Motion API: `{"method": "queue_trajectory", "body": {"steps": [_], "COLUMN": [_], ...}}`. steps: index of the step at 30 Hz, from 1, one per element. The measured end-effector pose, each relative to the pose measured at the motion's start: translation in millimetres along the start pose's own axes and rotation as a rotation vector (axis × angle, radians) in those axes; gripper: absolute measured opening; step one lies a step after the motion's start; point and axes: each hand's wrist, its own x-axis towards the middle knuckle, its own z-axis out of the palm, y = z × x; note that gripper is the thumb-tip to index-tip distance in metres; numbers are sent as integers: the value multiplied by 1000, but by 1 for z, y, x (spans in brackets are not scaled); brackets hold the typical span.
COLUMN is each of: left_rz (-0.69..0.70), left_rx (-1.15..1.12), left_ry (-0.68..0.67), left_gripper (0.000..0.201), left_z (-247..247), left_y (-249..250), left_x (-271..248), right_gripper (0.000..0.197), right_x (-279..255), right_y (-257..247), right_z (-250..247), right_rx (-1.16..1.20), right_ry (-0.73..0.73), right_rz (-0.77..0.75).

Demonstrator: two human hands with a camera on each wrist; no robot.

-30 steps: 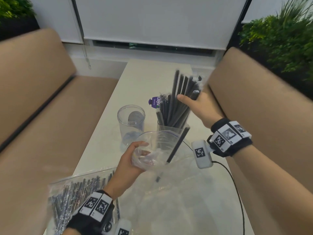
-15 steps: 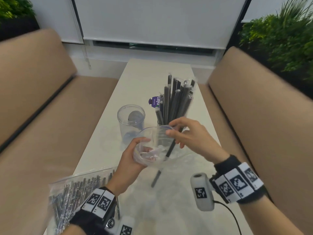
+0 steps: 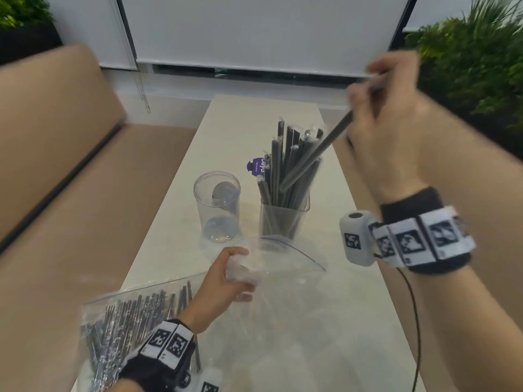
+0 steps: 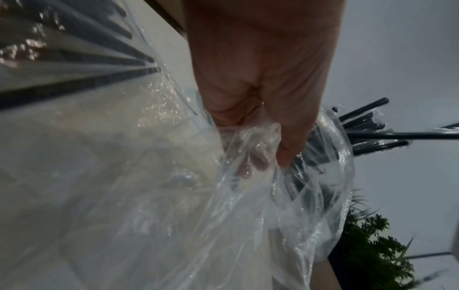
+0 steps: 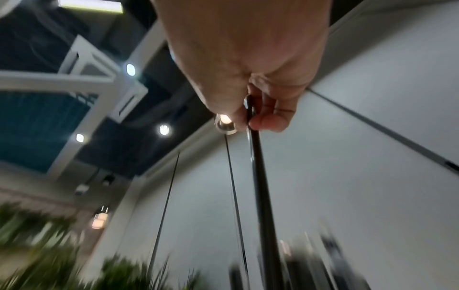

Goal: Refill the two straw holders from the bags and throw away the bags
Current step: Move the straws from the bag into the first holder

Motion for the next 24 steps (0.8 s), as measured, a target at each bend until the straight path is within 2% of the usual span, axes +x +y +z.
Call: {"method": "queue_trajectory", "body": {"steps": [3,6,9,11,13,15,17,19,21,22,24], "left_rz": [-35,-115,-211,-197,-93,66,257,426,469,466,466], "left_rx": [74,260,610,831,983,988,906,849,837,850,871], "left_ry": [-29,-119,-313,-336,-202,-29,97,163,143,105,32], "left_gripper": [56,62,90,98,83,58,44,43,47,48,50], "left_z": [6,9,2,-9,-22,-30,-28,-16,4,12,25], "left_y": [-5,-5,2,14,36,66,94,110,112,109,97], "left_x": [4,5,2,2,6,14,27,44,57,62,66], "right_gripper": [33,21,11,16,15,12,24,49,71,75,65], "right_x": [-25,-43,-62,-73,-76,-67,-51,-37,-27,-25,-30], "right_y": [13,23,31,35,38,37,35,33,35,38,52], "right_z": [30,52,63,64,57,45,35,39,55,67,91], "right_rx": [40,-4,-109,-169,-155,-80,-34,-125,-294,-322,-259], "right_ry": [-214,-349,-496,-610,-613,-439,-331,-459,-667,-762,-898], "right_rz": [131,172,86,26,8,29,51,45,-5,-15,16]}}
